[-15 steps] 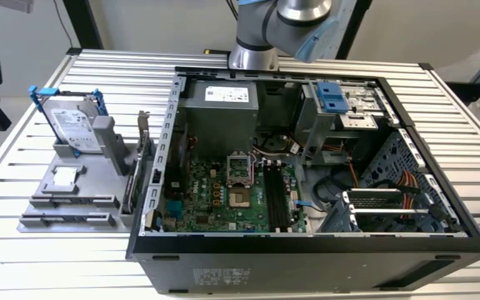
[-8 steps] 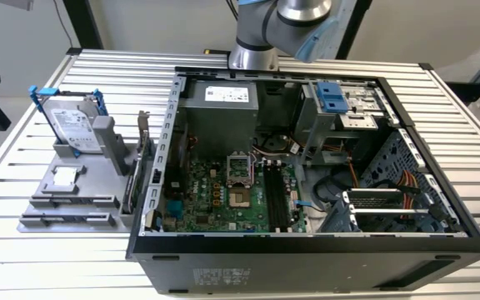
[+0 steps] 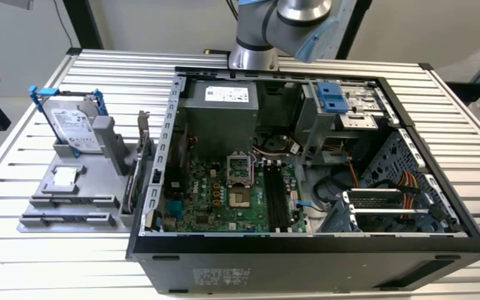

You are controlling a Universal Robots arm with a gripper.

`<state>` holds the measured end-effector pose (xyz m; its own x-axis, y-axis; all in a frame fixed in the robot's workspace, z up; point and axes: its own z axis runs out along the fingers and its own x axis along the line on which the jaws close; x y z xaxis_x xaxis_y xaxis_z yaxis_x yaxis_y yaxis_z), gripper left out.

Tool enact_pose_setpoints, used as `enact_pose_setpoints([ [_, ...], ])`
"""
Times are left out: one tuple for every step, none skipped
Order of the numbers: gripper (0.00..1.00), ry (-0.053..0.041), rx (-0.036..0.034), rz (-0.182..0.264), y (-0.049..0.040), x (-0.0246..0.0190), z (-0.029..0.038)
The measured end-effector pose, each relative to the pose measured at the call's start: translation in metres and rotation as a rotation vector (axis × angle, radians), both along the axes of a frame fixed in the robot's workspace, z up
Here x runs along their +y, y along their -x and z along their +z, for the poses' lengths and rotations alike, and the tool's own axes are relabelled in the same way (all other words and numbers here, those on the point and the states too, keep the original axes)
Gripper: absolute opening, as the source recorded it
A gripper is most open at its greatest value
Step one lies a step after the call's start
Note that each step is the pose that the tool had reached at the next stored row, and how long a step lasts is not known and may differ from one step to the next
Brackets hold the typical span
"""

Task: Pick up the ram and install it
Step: 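Pick up the ram and move it above insertion slot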

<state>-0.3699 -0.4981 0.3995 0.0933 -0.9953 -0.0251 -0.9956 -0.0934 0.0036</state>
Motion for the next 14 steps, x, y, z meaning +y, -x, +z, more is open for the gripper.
enact_pose_setpoints([
  [0.00, -0.0001, 0.0000, 0.001, 0.0000, 0.0000, 0.0000],
  [0.00, 0.0000, 0.0000, 0.002, 0.0000, 0.0000, 0.0000],
  [0.00, 0.0000, 0.0000, 0.003, 0.0000, 0.0000, 0.0000],
  [0.00, 0.0000, 0.0000, 0.003, 0.0000, 0.0000, 0.0000],
  [0.00, 0.0000, 0.0001, 0.004, 0.0000, 0.0000, 0.0000],
  [1.00, 0.0000, 0.0001, 0.005, 0.0000, 0.0000, 0.0000],
  [1.00, 0.0000, 0.0000, 0.006, 0.0000, 0.0000, 0.0000],
  [1.00, -0.0001, 0.0000, 0.007, 0.0000, 0.0000, 0.0000],
  [1.00, 0.0000, 0.0000, 0.008, 0.0000, 0.0000, 0.0000],
  [1.00, -0.0001, 0.0000, 0.009, 0.0000, 0.0000, 0.0000],
  [1.00, 0.0000, 0.0000, 0.010, 0.0000, 0.0000, 0.0000],
  [1.00, 0.0000, 0.0001, 0.010, 0.0000, 0.0000, 0.0000],
  [1.00, 0.0000, 0.0000, 0.011, 0.0000, 0.0000, 0.0000],
  [1.00, 0.0000, 0.0000, 0.012, 0.0000, 0.0000, 0.0000],
])
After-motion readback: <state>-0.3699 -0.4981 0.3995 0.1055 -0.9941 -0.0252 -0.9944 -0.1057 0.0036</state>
